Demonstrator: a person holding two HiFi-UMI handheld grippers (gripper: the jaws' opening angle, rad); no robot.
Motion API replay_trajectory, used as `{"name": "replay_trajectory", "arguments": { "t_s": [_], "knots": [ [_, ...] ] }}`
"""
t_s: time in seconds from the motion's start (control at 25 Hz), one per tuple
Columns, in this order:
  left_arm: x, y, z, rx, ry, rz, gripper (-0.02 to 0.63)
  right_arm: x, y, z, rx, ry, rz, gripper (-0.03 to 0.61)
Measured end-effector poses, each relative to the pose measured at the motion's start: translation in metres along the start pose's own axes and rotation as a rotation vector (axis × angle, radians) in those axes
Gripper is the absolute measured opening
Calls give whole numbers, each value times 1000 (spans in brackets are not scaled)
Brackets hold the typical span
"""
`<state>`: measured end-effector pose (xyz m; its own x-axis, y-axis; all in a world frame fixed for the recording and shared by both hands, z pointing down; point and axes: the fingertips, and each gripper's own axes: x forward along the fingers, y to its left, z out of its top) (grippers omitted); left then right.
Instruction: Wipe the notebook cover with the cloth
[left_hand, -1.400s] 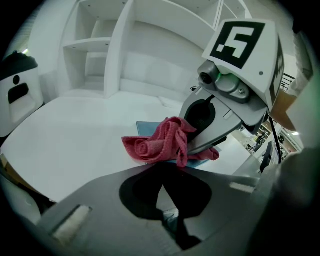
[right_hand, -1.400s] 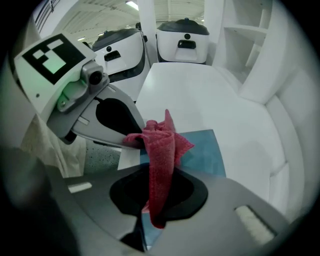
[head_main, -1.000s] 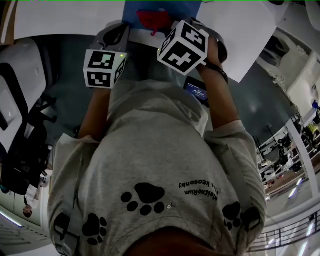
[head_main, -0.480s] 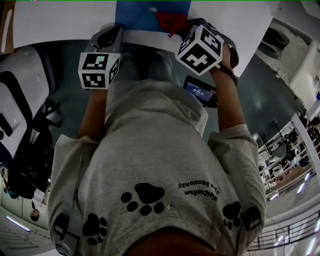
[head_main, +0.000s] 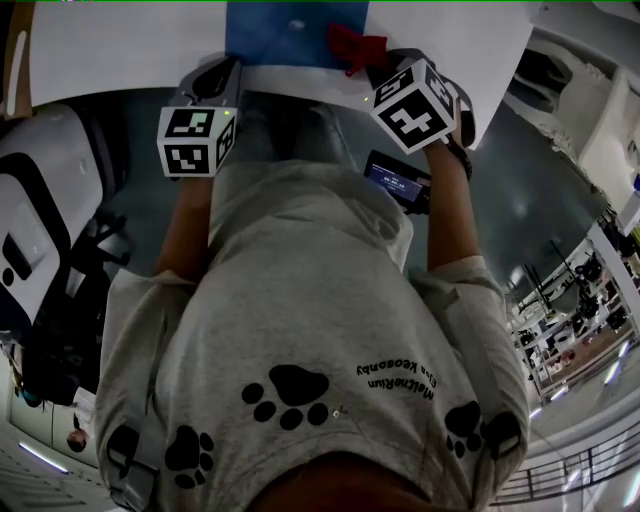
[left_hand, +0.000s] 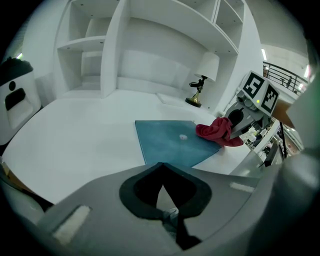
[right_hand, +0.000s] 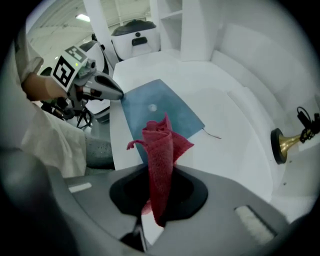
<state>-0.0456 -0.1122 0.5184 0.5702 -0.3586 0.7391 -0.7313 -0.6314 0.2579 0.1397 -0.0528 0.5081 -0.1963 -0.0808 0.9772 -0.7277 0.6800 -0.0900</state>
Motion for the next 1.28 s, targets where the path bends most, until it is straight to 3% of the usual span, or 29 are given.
{"name": "replay_trajectory", "arguments": {
  "t_s": [0.36, 0.6, 0.72, 0.88, 1.28],
  "knots": [
    [-3, 4, -6, 1, 36, -4, 0, -47, -2, 37, 312, -347, -37, 44],
    [0, 1, 2, 18, 57, -2, 0, -92, -17, 67, 380, -561, -155, 44],
    [-12, 0, 18, 13, 18, 4, 0, -116, -21, 79, 395, -658, -218, 44],
    [-32, -6, 64, 54, -100, 14, 0, -151, -25, 98, 406, -783, -301, 44],
    [-140, -54, 219, 267, -630, 96, 0, -240, -20, 138, 353, -1044, -479, 46]
  ]
}}
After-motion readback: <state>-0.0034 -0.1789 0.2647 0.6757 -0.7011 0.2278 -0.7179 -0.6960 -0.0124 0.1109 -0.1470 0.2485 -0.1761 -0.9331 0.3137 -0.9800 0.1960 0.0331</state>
